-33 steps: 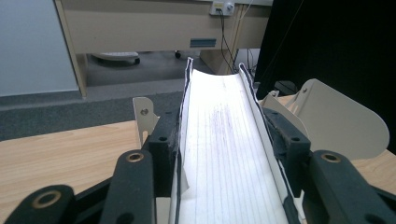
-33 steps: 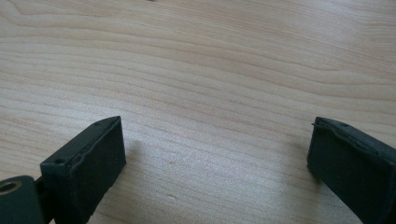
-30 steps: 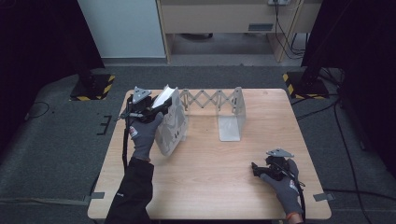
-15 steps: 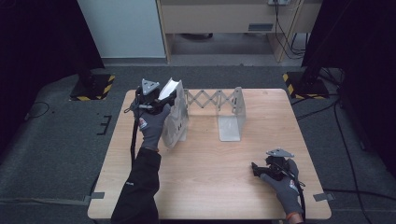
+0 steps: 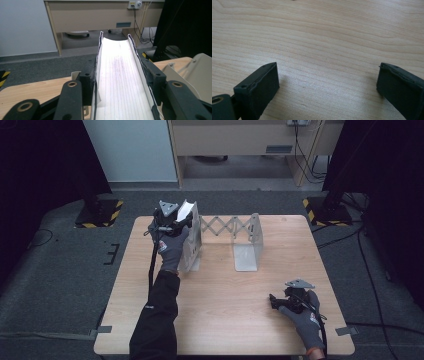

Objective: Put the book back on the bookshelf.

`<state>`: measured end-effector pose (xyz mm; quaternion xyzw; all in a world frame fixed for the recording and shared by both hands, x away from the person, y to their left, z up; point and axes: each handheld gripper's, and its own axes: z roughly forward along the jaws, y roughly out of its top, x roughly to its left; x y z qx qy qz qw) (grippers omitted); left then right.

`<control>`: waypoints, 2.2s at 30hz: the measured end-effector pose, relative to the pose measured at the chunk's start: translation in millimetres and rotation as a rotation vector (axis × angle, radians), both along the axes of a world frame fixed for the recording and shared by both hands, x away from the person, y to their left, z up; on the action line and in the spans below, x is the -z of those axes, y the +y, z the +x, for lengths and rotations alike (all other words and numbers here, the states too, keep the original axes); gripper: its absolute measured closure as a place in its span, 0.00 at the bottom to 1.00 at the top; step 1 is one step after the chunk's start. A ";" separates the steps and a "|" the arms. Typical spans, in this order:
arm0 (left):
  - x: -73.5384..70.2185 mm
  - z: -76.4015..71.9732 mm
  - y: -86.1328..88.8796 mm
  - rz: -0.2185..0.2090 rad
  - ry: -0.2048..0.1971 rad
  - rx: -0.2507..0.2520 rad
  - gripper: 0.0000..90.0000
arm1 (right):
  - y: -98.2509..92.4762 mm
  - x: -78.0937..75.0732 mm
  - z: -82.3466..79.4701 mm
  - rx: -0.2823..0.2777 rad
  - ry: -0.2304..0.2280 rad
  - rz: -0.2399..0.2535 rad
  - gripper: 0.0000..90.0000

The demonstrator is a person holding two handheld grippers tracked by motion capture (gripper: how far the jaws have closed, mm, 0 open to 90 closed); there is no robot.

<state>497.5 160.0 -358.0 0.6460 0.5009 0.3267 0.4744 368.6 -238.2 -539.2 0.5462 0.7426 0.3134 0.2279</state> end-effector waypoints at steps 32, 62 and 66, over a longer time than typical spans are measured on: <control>35.6 13.0 -7.0 0.004 -0.008 0.011 0.56 | 0.0 0.0 -0.3 -0.002 -0.001 -0.004 0.05; 65.8 -61.6 25.2 -0.039 0.029 0.128 0.53 | 0.1 0.0 -0.7 -0.003 -0.002 -0.005 0.06; 65.1 -61.5 23.4 -0.041 0.034 0.115 0.54 | 0.0 -0.1 -0.6 -0.004 -0.002 -0.006 0.06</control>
